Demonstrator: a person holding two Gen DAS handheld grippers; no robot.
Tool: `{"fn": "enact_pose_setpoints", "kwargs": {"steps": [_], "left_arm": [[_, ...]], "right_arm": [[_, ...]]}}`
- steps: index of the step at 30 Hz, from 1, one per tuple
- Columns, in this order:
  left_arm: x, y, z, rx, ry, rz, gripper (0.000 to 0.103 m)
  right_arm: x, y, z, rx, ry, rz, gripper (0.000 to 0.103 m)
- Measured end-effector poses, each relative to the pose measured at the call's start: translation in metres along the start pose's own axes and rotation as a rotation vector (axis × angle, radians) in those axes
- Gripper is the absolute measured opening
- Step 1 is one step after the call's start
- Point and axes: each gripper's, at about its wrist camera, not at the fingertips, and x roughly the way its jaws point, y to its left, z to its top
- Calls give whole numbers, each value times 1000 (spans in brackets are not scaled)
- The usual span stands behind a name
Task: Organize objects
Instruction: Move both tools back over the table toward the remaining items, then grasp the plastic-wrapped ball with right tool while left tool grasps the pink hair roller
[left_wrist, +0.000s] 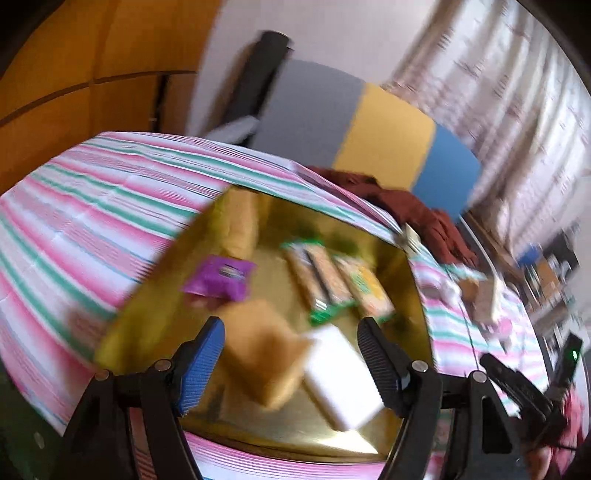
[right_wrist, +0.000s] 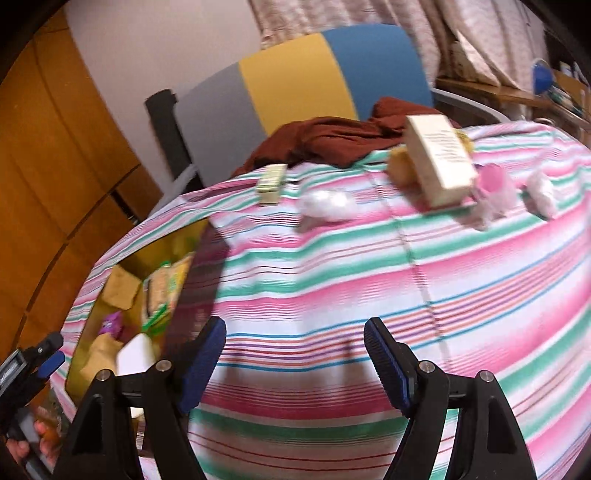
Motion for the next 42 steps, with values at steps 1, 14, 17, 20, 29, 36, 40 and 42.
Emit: {"fn": "enact_pose_setpoints", "kwargs": {"steps": [1,14,17,20,29,36,40,42], "left_arm": [[5,-9,-2,27,27,-25,75],[22,-142,-26,370,133,-227,76],[37,-160,-29,398,183,-251,76],[56,-177,-35,408,246,-257,76],[78,-214,-50,489,308,-278,76],[88,-232,-54,522,326,-288,76],[98,-240,-56,519,349,-303,76],[100,-246,-57,529,349,-311,76]], "right_arm": [[0,-6,0,6,4,-10,79],[-16,-124,12,50,-21,-227,80],[-21,-161,27,95,-52,-291,80],[-25,-194,49,136,-86,-346,80],[2,-252,118,120,-120,-418,70],[37,-268,123,142,-38,-408,40],[36,-246,121,36,-33,-354,37],[33,-232,116,-19,-37,-334,37]]}}
